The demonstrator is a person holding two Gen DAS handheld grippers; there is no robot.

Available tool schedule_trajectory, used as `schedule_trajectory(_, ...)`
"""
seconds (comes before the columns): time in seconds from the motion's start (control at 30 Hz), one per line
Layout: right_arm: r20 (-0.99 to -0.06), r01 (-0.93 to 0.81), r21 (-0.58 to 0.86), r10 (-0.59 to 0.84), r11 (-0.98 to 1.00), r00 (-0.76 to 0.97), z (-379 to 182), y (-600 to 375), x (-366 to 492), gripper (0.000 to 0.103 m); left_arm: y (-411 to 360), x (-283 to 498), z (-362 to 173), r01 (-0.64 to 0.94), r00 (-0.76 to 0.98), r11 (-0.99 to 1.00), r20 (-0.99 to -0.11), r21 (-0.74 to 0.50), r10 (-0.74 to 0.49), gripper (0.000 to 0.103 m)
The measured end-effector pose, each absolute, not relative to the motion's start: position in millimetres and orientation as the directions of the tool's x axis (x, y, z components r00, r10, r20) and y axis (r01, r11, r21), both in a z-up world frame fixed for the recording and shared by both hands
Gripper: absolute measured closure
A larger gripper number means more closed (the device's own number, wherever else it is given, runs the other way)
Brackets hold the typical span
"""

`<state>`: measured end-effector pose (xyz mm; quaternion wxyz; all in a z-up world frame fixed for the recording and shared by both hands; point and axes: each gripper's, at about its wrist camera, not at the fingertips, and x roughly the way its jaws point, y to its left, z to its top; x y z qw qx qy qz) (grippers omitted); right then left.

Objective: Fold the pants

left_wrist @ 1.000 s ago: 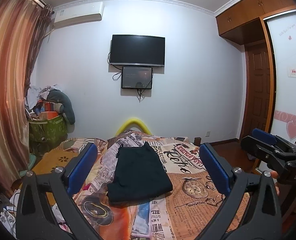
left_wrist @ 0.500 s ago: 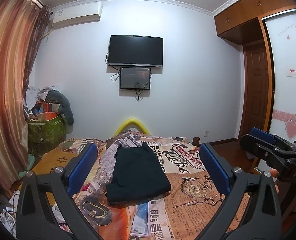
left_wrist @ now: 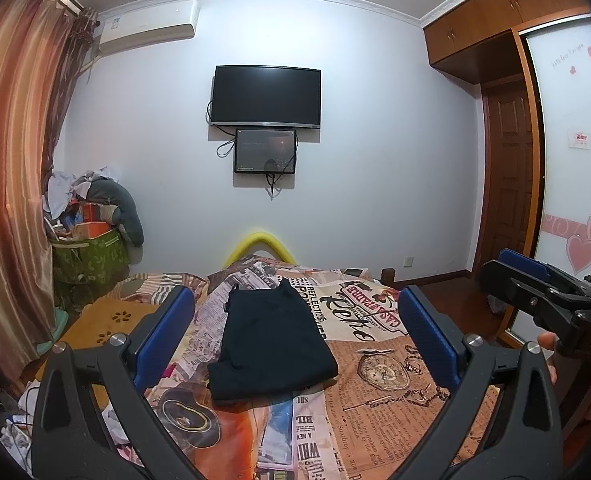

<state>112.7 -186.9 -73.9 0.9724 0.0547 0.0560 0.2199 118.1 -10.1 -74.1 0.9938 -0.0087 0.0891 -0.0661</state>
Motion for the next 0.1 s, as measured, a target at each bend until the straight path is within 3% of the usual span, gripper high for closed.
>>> schedule_trajectory(0.1, -0.086, -0.422, 0.129, 0.434, 0.897, 0.897, -73.6, -186.6, 112.1, 0.0, -10.1, 118.9, -74.1, 0.129, 0.975, 0.991, -0.178, -0.032, -0.133, 0.0)
